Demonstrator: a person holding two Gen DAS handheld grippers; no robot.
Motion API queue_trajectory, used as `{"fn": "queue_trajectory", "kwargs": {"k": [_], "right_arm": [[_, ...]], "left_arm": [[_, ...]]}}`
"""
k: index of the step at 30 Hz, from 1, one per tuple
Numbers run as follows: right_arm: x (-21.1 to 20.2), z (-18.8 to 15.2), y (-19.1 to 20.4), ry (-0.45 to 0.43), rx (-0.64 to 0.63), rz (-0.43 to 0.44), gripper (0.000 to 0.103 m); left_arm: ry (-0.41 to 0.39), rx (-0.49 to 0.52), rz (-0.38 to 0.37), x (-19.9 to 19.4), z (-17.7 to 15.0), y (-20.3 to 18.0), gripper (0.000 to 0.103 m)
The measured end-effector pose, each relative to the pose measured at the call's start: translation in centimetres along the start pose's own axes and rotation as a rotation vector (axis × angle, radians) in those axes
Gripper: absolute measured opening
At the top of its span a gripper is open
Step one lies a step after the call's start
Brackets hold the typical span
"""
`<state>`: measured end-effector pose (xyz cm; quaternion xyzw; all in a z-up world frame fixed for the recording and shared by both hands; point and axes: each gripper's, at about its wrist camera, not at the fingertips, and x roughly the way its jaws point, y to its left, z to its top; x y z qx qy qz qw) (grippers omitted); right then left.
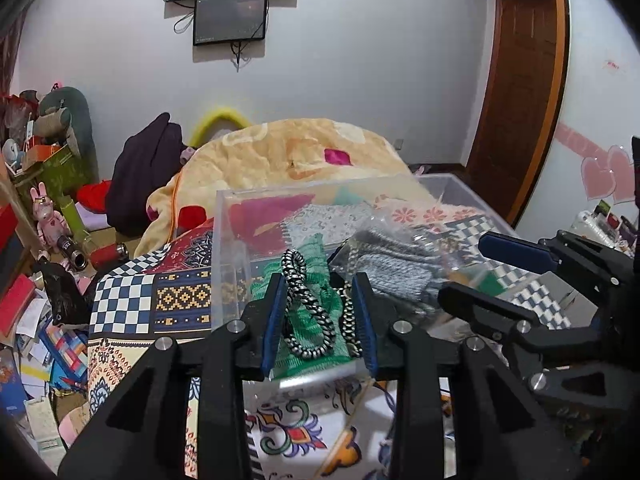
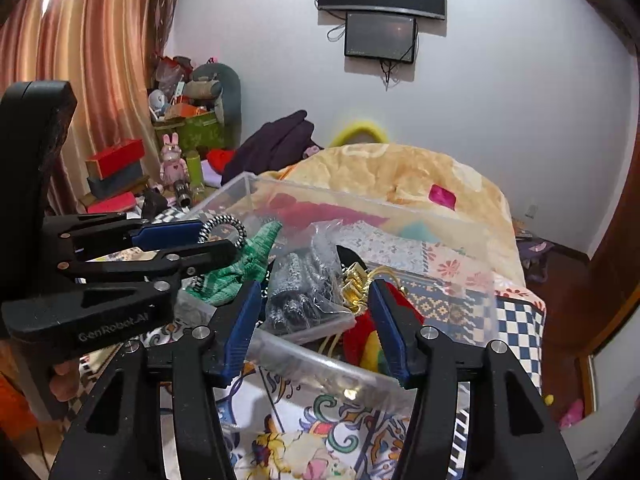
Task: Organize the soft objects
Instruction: 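Lower the bagged scarf and hair tie into the clear box and release both, then grasp the floral scrunchie with the right tool while the left tool grasps the white pouch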
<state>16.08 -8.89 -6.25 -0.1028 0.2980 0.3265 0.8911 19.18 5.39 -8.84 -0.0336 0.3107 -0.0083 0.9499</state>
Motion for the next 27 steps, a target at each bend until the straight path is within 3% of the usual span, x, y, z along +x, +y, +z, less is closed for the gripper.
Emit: {"fn": "queue_trajectory", "kwargs": {"k": [3,5,13,27], "right_arm": [[-1.3,0.0,-0.2,-0.029,0.002,-0.016,0.061],[-2.3,-0.1,-0.4,-0.05,0.009,-0.018,0.065],[-5.5,-1.4,-1.1,-0.088,0.053,0.004,0.07],[-4.3,-7.9,-1.8,0.075,0.13,0.025,0.07]], "left_arm": [[-0.024,0.001,-0.014,-1.5,0.2,-0.2,0.037],[-0.05,0.001,-0.015,-2.8,0.1,-0.4,0.045],[-0.088,0.031,-0.062,-6.1,-1.8,-2.4,0.061],[0.054,0.05,-0.12,-4.4,-8.1,-6.1,0.067]]}}
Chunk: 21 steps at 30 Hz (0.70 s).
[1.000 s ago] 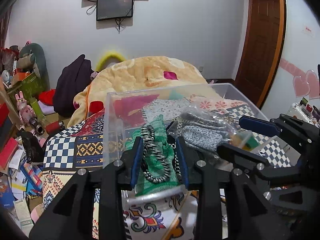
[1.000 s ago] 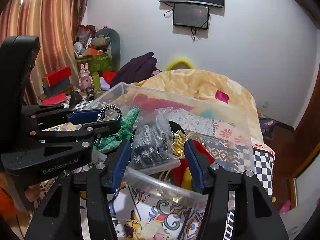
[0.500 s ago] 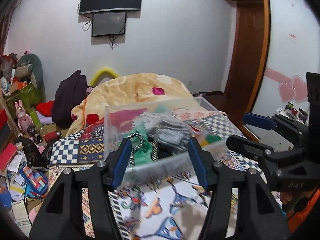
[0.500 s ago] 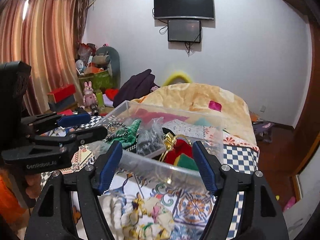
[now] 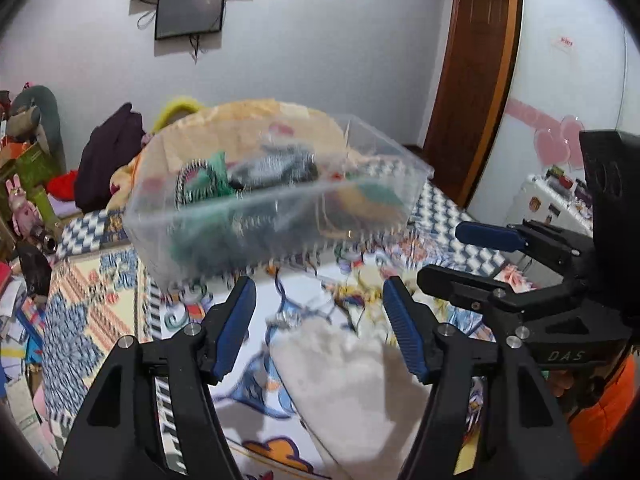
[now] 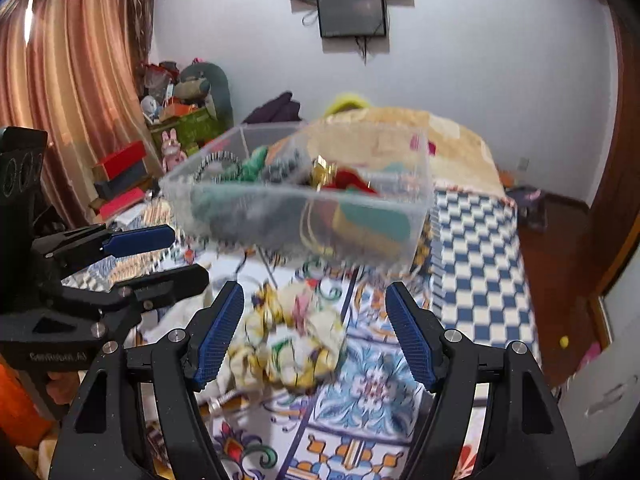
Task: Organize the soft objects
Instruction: 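Grasp the floral scrunchie with the right tool while the left tool grasps the white pouch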
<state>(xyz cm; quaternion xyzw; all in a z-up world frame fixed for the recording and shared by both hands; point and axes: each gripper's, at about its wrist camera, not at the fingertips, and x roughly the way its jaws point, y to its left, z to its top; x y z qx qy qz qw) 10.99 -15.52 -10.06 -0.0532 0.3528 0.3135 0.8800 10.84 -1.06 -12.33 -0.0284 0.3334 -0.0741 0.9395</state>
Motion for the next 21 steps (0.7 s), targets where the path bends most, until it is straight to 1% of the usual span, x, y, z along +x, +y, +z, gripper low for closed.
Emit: {"fn": "queue_trajectory", "kwargs": {"k": [5,12,14,18,19,21], "right_arm": [[0.9,-1.2,0.3,0.041,0.002,0.03,0.07],[2.5,-2.2,1.6,0.101,-0.032,0.05,0.07],[2.9,-2.6,1.8,0.113,-0.042,0.049,0.071],[2.7,-2.9,2.2,0.098,-0.077,0.025,0.071],[2.7,-2.9,2.3,0.095,-0.082,0.019,0.07],[2.6,-3.0,2.4,0.083,-0.096,0.006,0.063]], "left_arm": [[0.052,-0.025,-0.002,0.8,-1.9,0.7,0.068],[0.092,-0.038,0.028,1.4,-4.1,1.7,0.07],[0.081,-0.033,0.045,1.2,-4.6,1.7,0.073],[0.064,-0.031,0.054,0.9,-5.0,1.9,0.073],[0.06,-0.03,0.057,0.9,-5.1,1.9,0.072],[0.054,-0.029,0.052,0.6,-5.2,1.8,0.063]]}}
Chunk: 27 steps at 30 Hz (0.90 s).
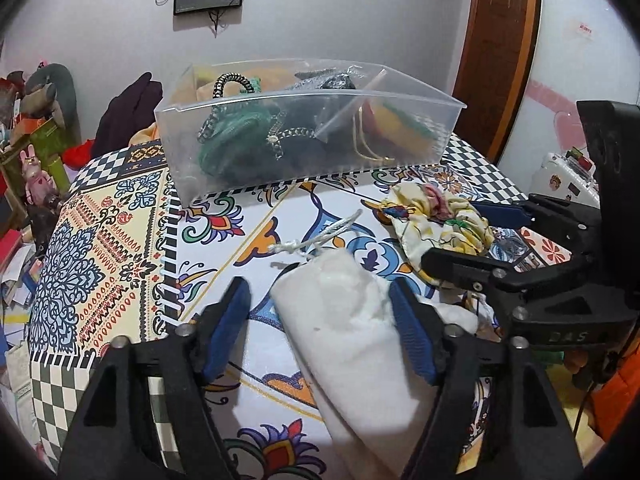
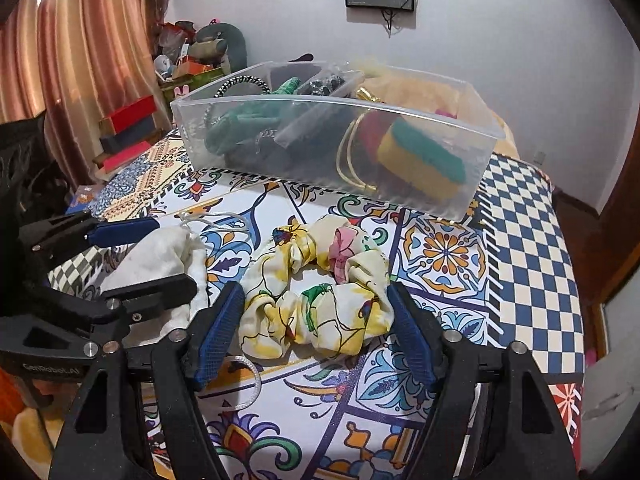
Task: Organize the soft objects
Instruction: 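Grasp the floral scrunchie with the right tool while the left tool grasps the white pouch, then lower the scrunchie and white pouch into the clear box and release both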
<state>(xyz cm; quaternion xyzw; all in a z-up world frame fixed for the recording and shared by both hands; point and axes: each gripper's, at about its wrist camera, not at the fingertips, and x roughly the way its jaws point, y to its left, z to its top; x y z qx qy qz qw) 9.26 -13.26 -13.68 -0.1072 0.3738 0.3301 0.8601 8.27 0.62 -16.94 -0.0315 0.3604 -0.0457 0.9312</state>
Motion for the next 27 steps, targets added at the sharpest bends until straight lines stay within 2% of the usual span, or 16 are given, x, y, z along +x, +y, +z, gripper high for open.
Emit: {"fn": "queue_trajectory", "kwargs": {"k": [1,2,6,7,8,14,20,27], "right_arm": [[-0.1,0.0,0.0,-0.004,-0.004,-0.002,0.055],[-0.1,0.0,0.1,-0.006,-0.004,0.003,0.046],[-0.2,0.2,-0.3,-0.005,0.024,0.007,0.025],[-0.2,0.3,-0.5,-0.004,0.037,0.017,0.022],[-0.2,0.3,-0.7,-0.006,0.048,0.02,0.02],[-1.2,0.5,-0.8,-0.034,0.059,0.02,0.018],[-2.9,1.1,-0.6,-0.077,0.047,0.014,0.018],[-4.6,2.4,-1.0,-0.137,0.056,0.003,0.018]], "left_arm": [[-0.002,0.001,-0.005,-0.1,0.0,0.0,0.057],[-0.002,-0.002,-0.007,-0.2,0.0,0.1,0.056],[-0.008,-0.021,-0.003,-0.3,-0.1,0.4,0.048],[-0.008,-0.028,-0.003,-0.4,-0.1,0.5,0.042],[-0.008,-0.031,-0.005,-0.5,-0.1,0.6,0.036],[-0.002,-0.056,-0.014,-0.7,0.1,1.1,0.026],[-0.044,-0.059,-0.003,-2.4,1.4,1.6,0.025],[-0.127,-0.048,0.018,-4.4,4.6,1.8,0.025]]}}
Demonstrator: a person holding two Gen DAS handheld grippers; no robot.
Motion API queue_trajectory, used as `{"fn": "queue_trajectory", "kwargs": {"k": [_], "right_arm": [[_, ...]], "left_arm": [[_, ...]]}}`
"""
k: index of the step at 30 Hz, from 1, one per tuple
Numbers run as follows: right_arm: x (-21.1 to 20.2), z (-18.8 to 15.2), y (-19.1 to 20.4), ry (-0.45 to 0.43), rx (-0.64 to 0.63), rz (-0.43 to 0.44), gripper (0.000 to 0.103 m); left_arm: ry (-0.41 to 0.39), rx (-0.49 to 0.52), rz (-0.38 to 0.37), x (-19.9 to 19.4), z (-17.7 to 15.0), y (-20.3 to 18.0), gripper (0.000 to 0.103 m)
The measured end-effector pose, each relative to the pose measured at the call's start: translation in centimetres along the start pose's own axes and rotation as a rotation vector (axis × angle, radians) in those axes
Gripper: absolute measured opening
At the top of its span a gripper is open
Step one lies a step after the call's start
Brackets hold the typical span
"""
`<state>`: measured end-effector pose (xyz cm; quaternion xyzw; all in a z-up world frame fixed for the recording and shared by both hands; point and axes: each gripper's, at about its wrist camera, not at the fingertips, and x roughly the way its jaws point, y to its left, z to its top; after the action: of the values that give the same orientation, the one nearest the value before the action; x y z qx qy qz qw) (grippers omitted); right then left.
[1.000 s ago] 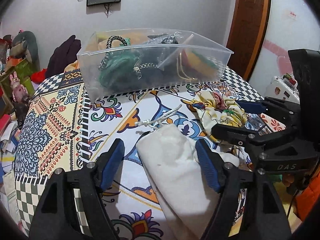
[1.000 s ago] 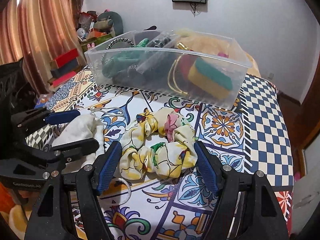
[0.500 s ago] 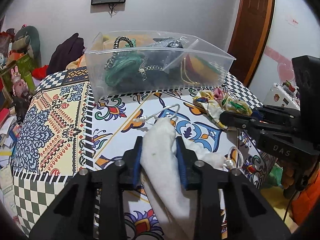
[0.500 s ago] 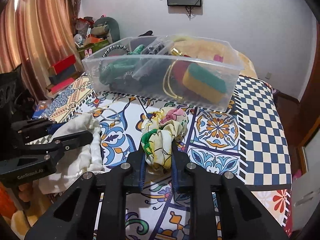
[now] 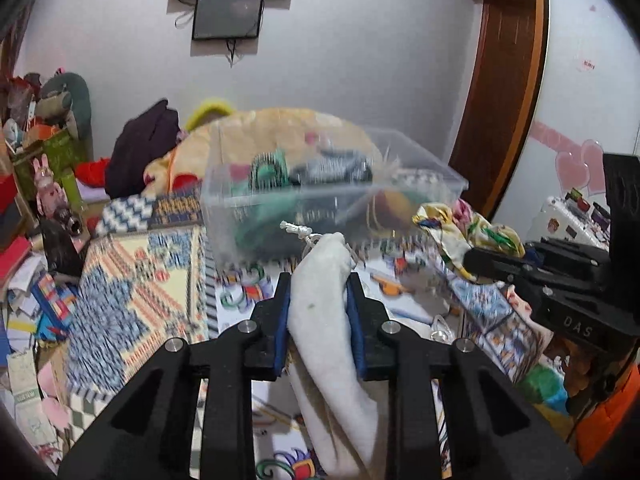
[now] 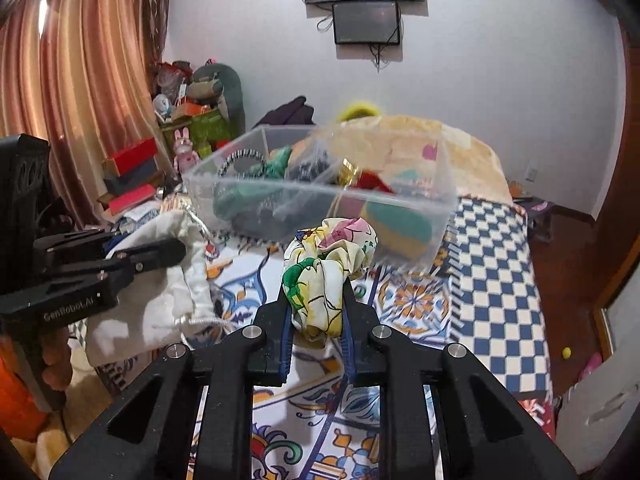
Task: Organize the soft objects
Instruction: 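Lower the scrunchie and white pouch into the clear box and release both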
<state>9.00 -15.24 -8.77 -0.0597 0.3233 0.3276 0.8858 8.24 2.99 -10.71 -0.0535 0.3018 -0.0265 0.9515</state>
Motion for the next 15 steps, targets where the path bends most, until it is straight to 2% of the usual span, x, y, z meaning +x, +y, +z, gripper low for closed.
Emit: {"fn": "queue_trajectory", "kwargs": {"k": [15], "right_arm": [[-1.0,4.7,-1.9,-0.118,0.005,-0.046,0.018]], "left_arm": [[-0.206,0.058,0.085,-1.7,8.2,-1.0,0.025]]}}
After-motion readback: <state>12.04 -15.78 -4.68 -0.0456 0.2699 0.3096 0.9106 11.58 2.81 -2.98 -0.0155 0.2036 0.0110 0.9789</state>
